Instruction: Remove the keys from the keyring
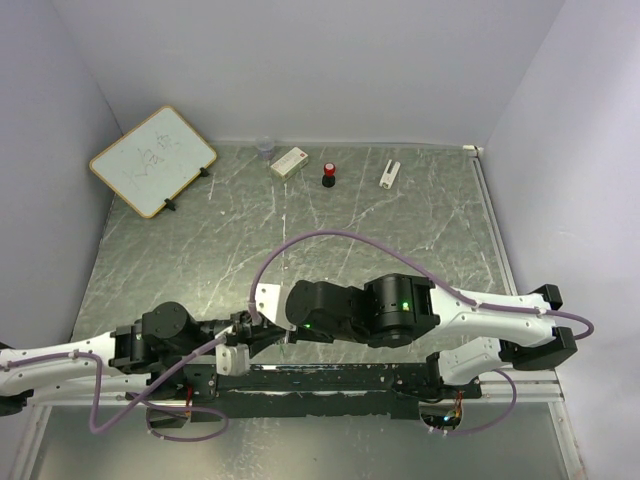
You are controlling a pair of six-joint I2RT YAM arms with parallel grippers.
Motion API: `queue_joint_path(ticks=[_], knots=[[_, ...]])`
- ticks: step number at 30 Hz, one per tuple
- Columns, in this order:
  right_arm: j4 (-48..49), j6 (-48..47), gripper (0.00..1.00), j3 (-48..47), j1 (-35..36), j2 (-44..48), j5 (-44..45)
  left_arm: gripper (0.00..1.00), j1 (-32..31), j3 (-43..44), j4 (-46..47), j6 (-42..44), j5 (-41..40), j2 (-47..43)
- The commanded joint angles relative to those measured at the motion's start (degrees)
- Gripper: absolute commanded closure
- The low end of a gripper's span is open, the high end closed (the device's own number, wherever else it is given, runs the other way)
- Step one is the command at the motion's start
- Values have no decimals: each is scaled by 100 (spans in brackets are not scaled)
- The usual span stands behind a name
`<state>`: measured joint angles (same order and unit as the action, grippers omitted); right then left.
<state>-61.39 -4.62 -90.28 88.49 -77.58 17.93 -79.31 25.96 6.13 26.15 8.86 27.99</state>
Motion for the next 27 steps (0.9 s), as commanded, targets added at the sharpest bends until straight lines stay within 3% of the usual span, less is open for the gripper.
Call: queue_joint_path(ticks=[1, 20, 27], knots=[[685, -179, 100, 58, -96, 143, 901, 93, -105, 453, 680, -14, 1000, 50], [1246, -252, 100, 567, -108, 151, 601, 93, -106, 437, 1129, -9, 1232, 248], [1945, -463, 100, 996, -163, 503, -882, 93, -106, 265, 1491, 90, 1499, -137]])
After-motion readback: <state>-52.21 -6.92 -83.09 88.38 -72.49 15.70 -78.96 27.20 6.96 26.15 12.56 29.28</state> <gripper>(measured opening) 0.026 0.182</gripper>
